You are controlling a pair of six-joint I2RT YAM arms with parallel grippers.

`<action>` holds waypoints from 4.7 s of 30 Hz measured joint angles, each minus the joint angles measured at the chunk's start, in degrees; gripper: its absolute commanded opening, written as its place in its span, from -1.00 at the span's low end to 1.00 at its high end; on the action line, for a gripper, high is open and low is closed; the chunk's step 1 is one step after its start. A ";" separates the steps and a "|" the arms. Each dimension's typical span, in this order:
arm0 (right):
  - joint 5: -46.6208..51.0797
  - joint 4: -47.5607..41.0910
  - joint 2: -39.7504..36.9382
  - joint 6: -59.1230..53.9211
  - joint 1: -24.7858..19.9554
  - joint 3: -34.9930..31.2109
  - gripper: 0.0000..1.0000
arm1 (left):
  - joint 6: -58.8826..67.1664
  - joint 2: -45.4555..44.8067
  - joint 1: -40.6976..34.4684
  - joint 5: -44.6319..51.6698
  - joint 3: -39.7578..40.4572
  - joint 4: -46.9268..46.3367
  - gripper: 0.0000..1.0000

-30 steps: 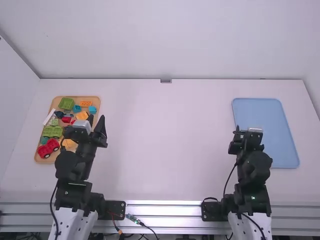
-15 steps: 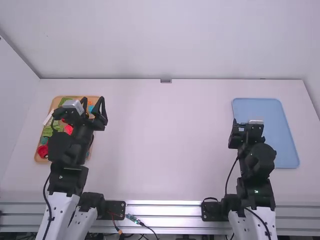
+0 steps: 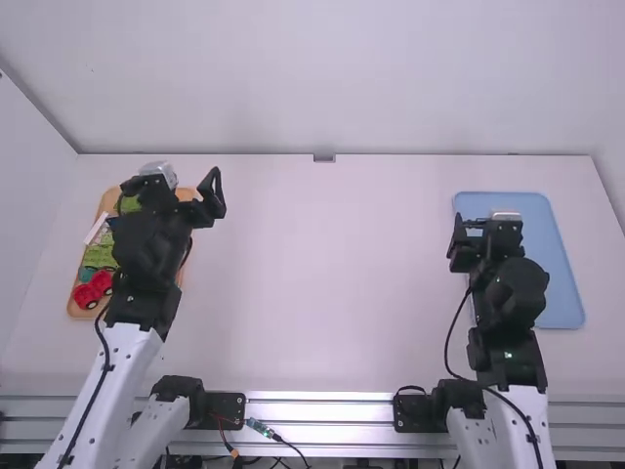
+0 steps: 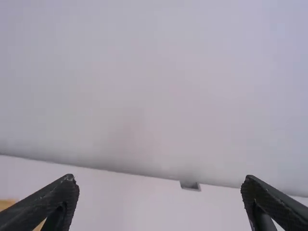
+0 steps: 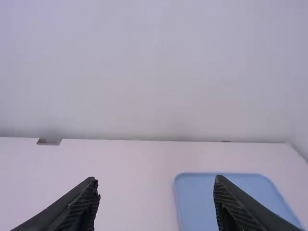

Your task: Assemble lego blocks to make yellow taxi

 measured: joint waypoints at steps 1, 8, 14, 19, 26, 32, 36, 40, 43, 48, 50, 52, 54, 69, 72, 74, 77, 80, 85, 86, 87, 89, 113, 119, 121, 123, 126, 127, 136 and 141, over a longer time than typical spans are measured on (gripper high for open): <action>0.04 0.00 0.48 -0.02 0.00 0.48 0.34 | -0.48 0.59 0.00 -0.39 0.00 -0.22 0.90; -0.17 -0.09 6.12 -1.29 0.00 6.14 0.58 | -4.15 5.75 0.00 -5.05 0.31 -1.01 0.98; -0.15 -0.11 12.52 -1.92 0.00 12.68 0.80 | -5.09 11.04 1.09 -9.01 4.70 -5.90 0.98; -0.09 -0.59 18.05 -1.88 0.00 18.34 0.98 | -5.68 16.20 6.34 -9.99 11.02 -11.37 0.98; -0.11 -0.72 24.39 -1.75 0.00 22.86 0.99 | -5.70 23.12 12.68 -7.06 17.49 -17.97 0.98; -0.24 -1.01 30.14 -1.57 0.00 22.88 0.99 | -5.70 28.22 15.50 -4.55 22.64 -23.15 0.98; -0.11 -1.05 33.00 -1.70 0.00 22.88 0.99 | -5.73 31.71 15.37 -3.50 26.51 -26.80 0.97; -0.20 -1.05 36.02 -1.68 0.00 22.88 0.99 | -5.73 35.89 15.39 -2.43 30.75 -30.97 0.98; -0.13 -1.11 38.07 -1.55 0.00 22.88 0.98 | -5.73 38.84 15.39 -2.23 33.66 -34.05 0.98; -0.20 -1.51 41.40 -1.55 0.00 22.86 0.99 | -5.68 44.15 15.39 -2.25 38.82 -38.86 0.98; -0.22 -1.55 42.80 -1.70 0.00 22.88 0.98 | -5.70 46.29 15.39 -2.45 41.03 -41.27 0.98; -0.07 -1.55 43.63 -1.57 0.00 22.88 0.96 | -5.95 47.91 15.39 -3.04 42.77 -42.93 0.98; -0.20 -1.57 44.37 -1.60 0.00 22.88 0.99 | -6.88 49.86 15.37 -4.15 44.85 -44.78 0.98; -0.15 -1.57 44.48 -1.68 0.00 22.88 0.99 | -8.22 53.27 15.39 -10.05 46.66 -55.21 0.98; -0.11 -1.60 44.48 -1.68 0.00 22.86 0.99 | -6.99 54.23 15.43 -10.05 46.66 -56.54 0.98; -0.20 -1.60 44.46 -1.62 0.00 22.86 0.99 | -6.03 54.77 15.78 -9.90 46.66 -57.55 0.97; -0.09 -1.57 44.48 -1.51 0.00 22.88 0.99 | -4.39 55.80 16.90 -8.96 46.66 -59.17 0.98; -0.24 -1.57 44.48 -1.73 0.00 22.88 0.99 | -2.73 57.29 18.84 -7.82 46.66 -61.00 0.98; -0.09 -1.57 44.48 -1.64 0.00 22.86 0.99 | 0.04 59.54 22.10 -5.46 46.66 -61.31 0.98; -0.11 -1.55 44.48 -1.62 0.00 22.88 0.99 | 0.63 59.80 22.71 -4.98 46.66 -60.94 0.99; -0.28 -1.57 44.48 -1.51 0.00 22.86 0.99 | 1.57 60.19 23.74 -4.02 46.66 -60.39 0.98; -0.50 -1.57 44.46 -1.66 0.00 22.86 0.99 | 2.54 60.41 24.83 -3.04 46.66 -60.22 0.98; -2.47 -1.49 44.46 -2.01 0.00 22.88 0.99 | 5.05 61.99 26.38 1.18 46.71 -53.77 0.98; -2.45 -1.33 44.46 -2.14 0.00 22.86 0.99 | 5.05 64.76 26.03 1.18 46.73 -53.59 0.98; -2.51 -1.31 44.48 -1.92 0.00 22.88 0.99 | 5.05 66.12 26.03 1.20 46.73 -53.27 0.98; -2.60 -1.33 44.48 -2.01 0.00 22.88 0.99 | 4.96 67.49 26.03 1.20 46.73 -53.83 0.96; -2.60 -1.31 44.48 -2.03 0.00 22.86 0.99 | 4.81 68.96 26.03 1.18 46.73 -54.21 0.95; -2.56 -1.33 44.46 -2.01 0.00 22.88 0.99 | 4.79 69.26 26.03 1.14 46.73 -54.07 0.84; -2.49 -1.18 44.46 -2.01 0.00 22.86 0.99 | 4.59 69.26 26.03 1.20 46.73 -52.81 0.83; -2.58 -0.50 44.48 -2.01 0.00 22.88 0.99 | 4.63 69.26 26.03 1.20 48.89 -56.61 0.95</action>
